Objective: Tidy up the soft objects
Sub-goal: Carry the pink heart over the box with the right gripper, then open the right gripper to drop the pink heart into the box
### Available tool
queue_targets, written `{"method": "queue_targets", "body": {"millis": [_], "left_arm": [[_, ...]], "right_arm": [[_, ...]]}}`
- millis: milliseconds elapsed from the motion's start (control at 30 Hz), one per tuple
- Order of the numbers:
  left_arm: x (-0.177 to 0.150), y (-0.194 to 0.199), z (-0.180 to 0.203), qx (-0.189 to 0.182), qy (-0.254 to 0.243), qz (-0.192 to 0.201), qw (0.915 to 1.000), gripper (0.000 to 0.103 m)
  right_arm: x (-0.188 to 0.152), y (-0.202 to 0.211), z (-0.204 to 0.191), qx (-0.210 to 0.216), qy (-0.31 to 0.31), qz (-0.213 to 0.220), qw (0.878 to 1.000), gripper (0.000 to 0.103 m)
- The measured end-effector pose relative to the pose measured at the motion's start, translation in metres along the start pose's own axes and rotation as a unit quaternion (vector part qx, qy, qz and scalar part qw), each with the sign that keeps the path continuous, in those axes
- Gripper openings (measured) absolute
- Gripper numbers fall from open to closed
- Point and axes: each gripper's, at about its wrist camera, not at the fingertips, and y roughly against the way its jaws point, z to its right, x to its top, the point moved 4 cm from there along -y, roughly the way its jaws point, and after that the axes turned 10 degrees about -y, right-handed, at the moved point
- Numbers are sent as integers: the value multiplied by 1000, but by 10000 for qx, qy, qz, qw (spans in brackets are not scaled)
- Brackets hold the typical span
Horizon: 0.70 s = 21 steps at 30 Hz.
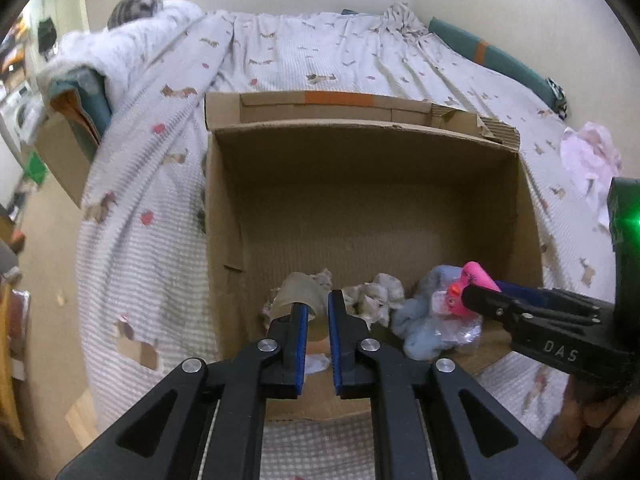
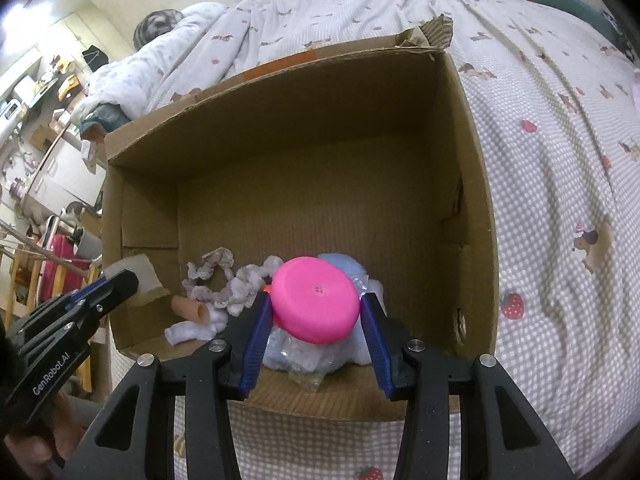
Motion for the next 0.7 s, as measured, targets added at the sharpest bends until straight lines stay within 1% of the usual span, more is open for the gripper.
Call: {"method": "queue_targets", "body": {"millis": [133,233,333,367,400,433,467,500,533,633,700], "left_arm": [[-1,-3,-3,-67,83,-87,9999,9],[-2,-4,-5,-81,113,-121,9998,9],[1,-2,-7,-40,126,-55,9999,10],[1,-1,-7,-58,131,-19,9999,15],[2,0,-8,-81,139,6,9999,29],[2,1,-8,-89,146,21,9999,40],[2,2,-7,-71,152,49,9998,67],[2,5,-8,-38,162,99,9998,82],[3,8,-8,-45,185,173,9997,82],[6,15,-7,-24,225,288,9993,84],[8,22,-7,87,217,417,9989,89]], "right_arm": [[1,-2,-1,21,-19,-28,10000,48],[1,-1,0,13,-43,-41,10000,54],[2,0,1,29,-88,-31,10000,58],[2,0,1,32,-104,-23,9999,62],[3,1,2,46,-125,-5,9999,64],[2,2,3,53,-141,17,9999,67],[3,3,3,52,-142,42,9999,67],[3,5,2,50,-121,73,9999,67],[3,6,1,63,-103,103,9999,68],[5,13,-1,124,-78,277,9995,81],[6,20,-1,168,-121,427,9989,86]]}}
